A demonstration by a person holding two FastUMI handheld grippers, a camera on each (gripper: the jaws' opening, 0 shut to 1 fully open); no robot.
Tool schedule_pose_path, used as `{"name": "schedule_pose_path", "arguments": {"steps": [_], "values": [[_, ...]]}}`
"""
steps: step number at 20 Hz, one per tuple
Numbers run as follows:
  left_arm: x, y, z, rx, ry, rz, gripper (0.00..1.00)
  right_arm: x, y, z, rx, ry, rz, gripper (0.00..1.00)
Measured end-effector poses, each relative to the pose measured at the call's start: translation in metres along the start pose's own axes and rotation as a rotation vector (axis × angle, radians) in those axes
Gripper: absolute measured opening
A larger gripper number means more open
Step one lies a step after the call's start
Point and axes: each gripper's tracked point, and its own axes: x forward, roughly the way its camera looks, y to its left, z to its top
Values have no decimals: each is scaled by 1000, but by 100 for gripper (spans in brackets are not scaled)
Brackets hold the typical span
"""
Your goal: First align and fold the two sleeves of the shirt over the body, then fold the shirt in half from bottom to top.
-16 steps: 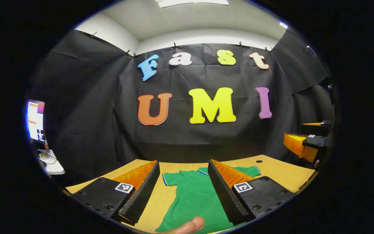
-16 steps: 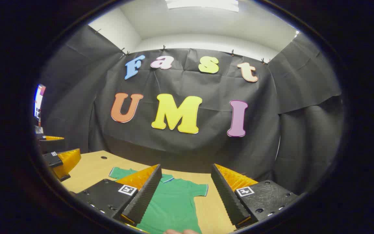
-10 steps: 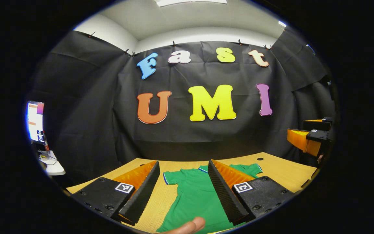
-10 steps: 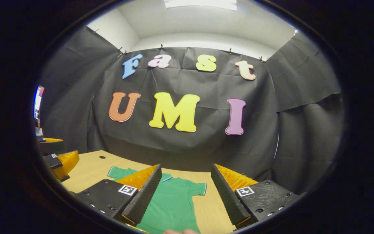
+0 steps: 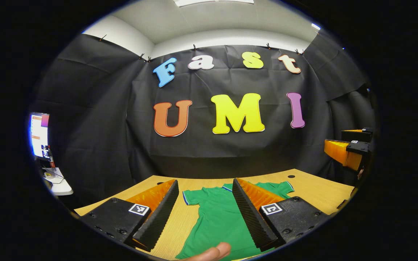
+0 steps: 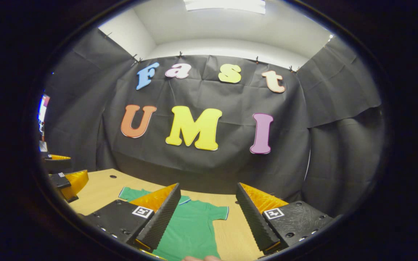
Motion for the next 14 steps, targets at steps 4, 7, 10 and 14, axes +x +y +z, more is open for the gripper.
{"name": "schedule_pose_path", "arguments": {"steps": [4, 7, 10, 14], "values": [[2, -4, -4, -14, 11, -1, 96, 29, -13, 7, -1, -3, -2, 95], [11, -8, -10, 10, 26, -6, 96, 76, -36, -4, -8, 33, -39, 95], [28, 1, -9, 37, 34, 29, 96, 132, -55, -33, -5, 125, -59, 95], [58, 0, -11, 14, 37, 27, 96, 208, -79, -98, -10, 285, -86, 95]]}}
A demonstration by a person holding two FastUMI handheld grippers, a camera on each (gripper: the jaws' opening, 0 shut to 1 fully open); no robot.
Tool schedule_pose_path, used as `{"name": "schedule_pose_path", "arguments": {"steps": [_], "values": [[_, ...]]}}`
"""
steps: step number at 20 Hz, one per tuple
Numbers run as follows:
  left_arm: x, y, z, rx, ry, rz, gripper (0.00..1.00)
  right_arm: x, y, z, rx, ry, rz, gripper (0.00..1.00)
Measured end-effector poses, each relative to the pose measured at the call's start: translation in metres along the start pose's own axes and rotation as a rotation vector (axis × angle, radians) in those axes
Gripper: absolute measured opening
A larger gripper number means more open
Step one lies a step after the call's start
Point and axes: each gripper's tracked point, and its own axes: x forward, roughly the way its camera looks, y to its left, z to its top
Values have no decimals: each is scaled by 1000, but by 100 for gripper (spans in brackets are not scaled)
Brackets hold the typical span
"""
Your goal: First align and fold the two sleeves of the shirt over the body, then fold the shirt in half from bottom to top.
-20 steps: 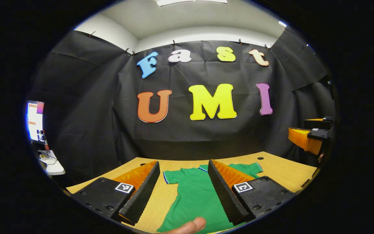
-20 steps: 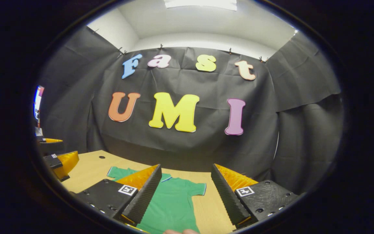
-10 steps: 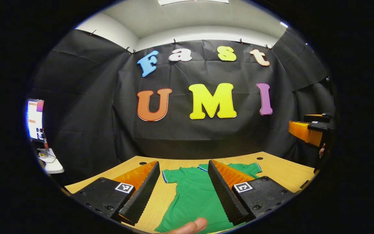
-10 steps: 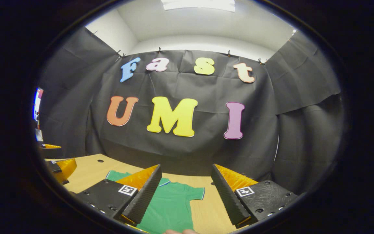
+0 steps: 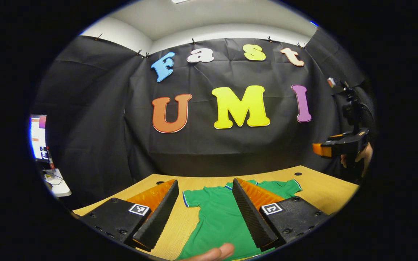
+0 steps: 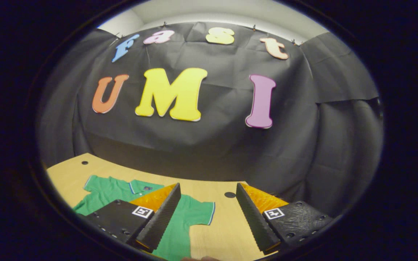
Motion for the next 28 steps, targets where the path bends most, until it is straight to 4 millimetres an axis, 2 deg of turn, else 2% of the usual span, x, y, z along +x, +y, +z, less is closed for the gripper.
{"name": "schedule_pose_path", "arguments": {"steps": [2, 6, 8, 10, 13, 15, 16, 17, 19, 21, 22, 23, 24, 25, 27, 28], "values": [[15, 2, -2, -5, -2, 8, 96, 47, -12, -27, 13, 88, -34, 95], [41, -10, -16, -29, 29, -25, 96, 128, -30, -83, 42, 259, -84, 96], [50, -14, -28, -37, 54, -40, 96, 157, -33, -113, 59, 341, -99, 97], [56, -15, -39, -19, 75, -42, 96, 177, -32, -136, 110, 417, -98, 95], [62, -12, -49, -9, 100, -43, 96, 185, -31, -157, 133, 501, -94, 96], [64, -13, -55, -31, 110, -53, 96, 186, -37, -167, 99, 527, -130, 95], [64, -13, -59, -37, 119, -58, 96, 186, -35, -172, 101, 546, -126, 92], [64, -13, -60, -38, 125, -61, 96, 185, -34, -177, 110, 574, -128, 93], [64, -12, -64, -37, 130, -60, 97, 186, -28, -188, 148, 624, -120, 87], [64, -11, -66, -43, 133, -62, 96, 183, -20, -194, 190, 665, -101, 79], [64, -12, -67, -46, 137, -64, 97, 183, -14, -196, 208, 676, -90, 64], [64, -12, -70, -47, 141, -64, 97, 183, -12, -196, 218, 677, -82, 59], [64, -11, -69, -46, 143, -63, 97, 183, -10, -196, 221, 688, -80, 45], [64, -10, -70, -43, 146, -61, 96, 183, -7, -195, 234, 696, -74, 41], [63, -9, -70, -43, 145, -63, 96, 183, -6, -198, 264, 714, -69, 27], [63, -9, -70, -42, 145, -64, 97, 185, -6, -197, 284, 709, -57, 27]]}}
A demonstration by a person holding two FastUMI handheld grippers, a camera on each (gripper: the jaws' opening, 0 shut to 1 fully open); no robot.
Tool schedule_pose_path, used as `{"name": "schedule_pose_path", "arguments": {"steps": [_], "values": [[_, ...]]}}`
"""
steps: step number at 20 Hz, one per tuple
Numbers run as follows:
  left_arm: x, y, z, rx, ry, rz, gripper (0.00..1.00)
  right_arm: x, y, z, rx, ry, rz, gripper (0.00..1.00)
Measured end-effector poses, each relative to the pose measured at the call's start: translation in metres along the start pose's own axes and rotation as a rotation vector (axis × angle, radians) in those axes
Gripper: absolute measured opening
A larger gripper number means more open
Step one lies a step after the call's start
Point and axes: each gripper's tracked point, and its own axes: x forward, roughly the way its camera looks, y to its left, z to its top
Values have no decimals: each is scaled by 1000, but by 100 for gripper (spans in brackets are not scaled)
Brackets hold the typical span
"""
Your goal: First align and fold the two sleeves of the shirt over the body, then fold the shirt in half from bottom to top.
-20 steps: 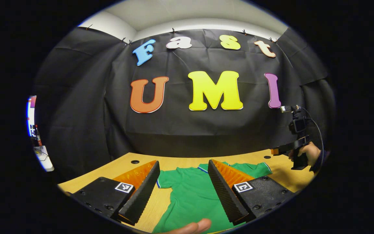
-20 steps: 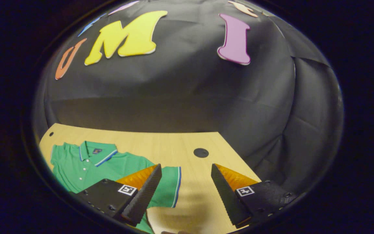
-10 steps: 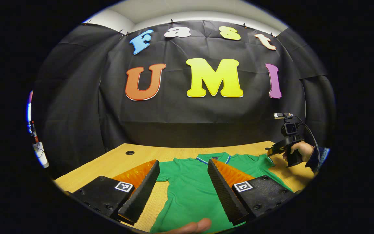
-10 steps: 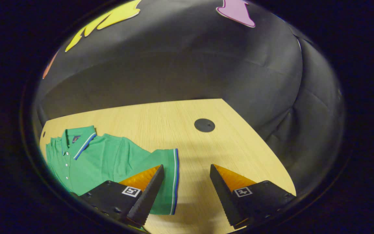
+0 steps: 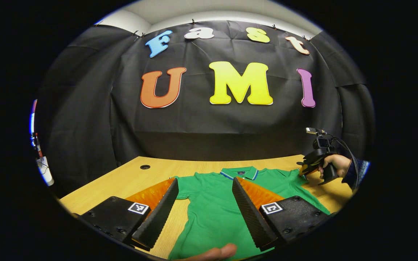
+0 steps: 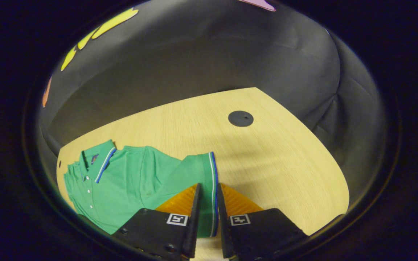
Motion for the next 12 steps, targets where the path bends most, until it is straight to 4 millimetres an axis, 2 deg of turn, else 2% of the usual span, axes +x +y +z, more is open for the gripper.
{"name": "schedule_pose_path", "arguments": {"steps": [2, 3, 4, 6, 10, 12], "values": [[1, 0, -1, 3, 1, -1, 97, -1, 2, 0, 13, 4, 18, 16], [1, 0, -3, 5, 5, -2, 96, 1, 3, 0, 20, 6, 15, 16], [0, -1, -3, 7, 8, -3, 97, -2, 4, 1, 15, 3, 15, 5], [0, -1, -3, 11, 10, -1, 97, -2, 3, 2, -26, 1, -1, 0], [-4, -1, 3, 24, -7, -5, 96, -17, 13, 9, -45, -16, 24, 0], [-6, 0, 1, 20, -7, -7, 96, -27, 16, 17, -52, -45, 36, 0]]}}
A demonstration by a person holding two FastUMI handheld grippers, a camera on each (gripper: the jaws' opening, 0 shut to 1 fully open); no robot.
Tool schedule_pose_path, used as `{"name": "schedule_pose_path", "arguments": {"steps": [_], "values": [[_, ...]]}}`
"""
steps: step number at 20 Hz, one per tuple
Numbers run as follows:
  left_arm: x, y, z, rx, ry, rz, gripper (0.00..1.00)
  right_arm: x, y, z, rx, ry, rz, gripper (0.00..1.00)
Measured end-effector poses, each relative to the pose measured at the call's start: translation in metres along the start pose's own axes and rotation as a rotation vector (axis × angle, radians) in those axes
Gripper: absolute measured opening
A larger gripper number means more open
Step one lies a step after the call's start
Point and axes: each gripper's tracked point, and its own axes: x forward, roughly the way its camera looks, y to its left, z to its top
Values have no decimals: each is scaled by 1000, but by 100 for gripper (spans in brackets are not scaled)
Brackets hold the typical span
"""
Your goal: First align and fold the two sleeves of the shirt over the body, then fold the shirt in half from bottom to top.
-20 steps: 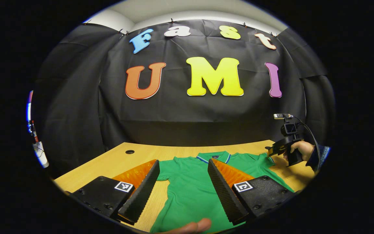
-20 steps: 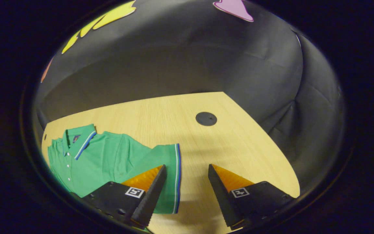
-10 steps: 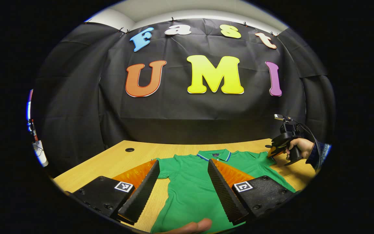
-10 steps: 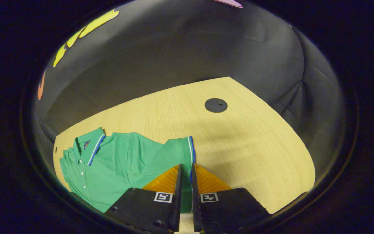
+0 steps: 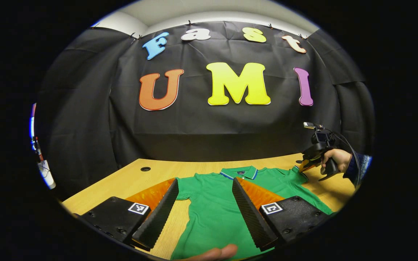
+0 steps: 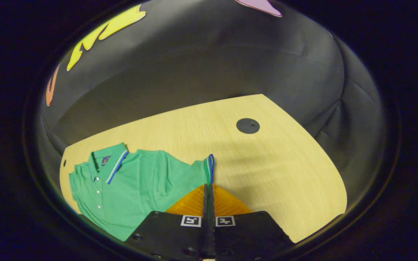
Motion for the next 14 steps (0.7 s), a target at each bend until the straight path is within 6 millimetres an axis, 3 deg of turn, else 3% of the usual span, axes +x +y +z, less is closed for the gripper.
{"name": "schedule_pose_path", "arguments": {"steps": [5, 11, 13, 14], "values": [[-4, 7, -7, -12, 23, 13, 96, -7, 3, 4, -38, -20, -18, 0], [-5, 9, -11, -12, 30, 10, 96, 13, -28, -19, 27, 79, -76, 2], [-5, 8, -12, -11, 37, 9, 96, 16, -26, -19, 32, 80, -54, 11], [-5, 7, -13, -10, 42, 5, 97, 15, -26, -18, 36, 89, -58, 25]]}}
